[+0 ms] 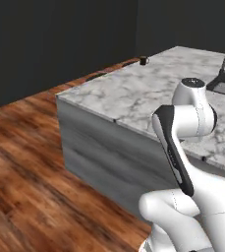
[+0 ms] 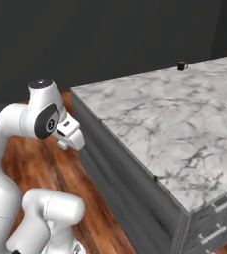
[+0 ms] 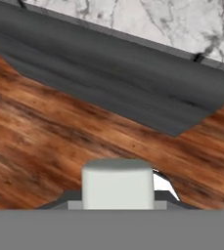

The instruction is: Pick up the marshmallow and place it in the cup of hot chocolate on the dining counter.

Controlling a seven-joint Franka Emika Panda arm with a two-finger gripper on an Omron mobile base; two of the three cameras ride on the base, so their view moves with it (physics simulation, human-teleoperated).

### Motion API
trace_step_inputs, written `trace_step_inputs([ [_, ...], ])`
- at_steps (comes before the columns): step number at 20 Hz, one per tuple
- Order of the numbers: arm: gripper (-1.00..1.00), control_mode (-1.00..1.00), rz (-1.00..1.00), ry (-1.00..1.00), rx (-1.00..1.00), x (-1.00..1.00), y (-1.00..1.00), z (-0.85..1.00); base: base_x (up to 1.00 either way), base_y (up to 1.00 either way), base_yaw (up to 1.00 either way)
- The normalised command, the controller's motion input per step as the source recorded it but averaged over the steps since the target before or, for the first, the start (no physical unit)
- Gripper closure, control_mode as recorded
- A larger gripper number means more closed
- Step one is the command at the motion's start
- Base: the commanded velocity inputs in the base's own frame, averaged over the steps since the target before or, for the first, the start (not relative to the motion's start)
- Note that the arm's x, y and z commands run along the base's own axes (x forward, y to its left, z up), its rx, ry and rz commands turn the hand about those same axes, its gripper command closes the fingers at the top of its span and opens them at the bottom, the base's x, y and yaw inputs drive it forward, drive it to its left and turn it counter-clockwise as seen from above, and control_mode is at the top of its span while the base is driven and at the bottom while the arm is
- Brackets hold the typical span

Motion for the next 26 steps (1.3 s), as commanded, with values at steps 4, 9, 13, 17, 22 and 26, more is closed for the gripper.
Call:
trace_step_inputs([
  [4,1.00,1.00,0.00,0.00,0.00,0.00,0.00,0.00,0.97,1.00,-0.01],
  [9,1.00,1.00,0.00,0.00,0.00,0.00,0.00,0.00,1.00,1.00,-0.07],
  [13,1.00,1.00,0.00,0.00,0.00,0.00,0.00,0.00,1.00,1.00,-0.14],
  [17,1.00,1.00,0.00,0.00,0.00,0.00,0.00,0.00,0.76,1.00,-0.40],
  [22,1.00,1.00,0.00,0.00,0.00,0.00,0.00,0.00,0.64,1.00,-0.58],
  [26,1.00,1.00,0.00,0.00,0.00,0.00,0.00,0.00,0.51,1.00,-0.54],
])
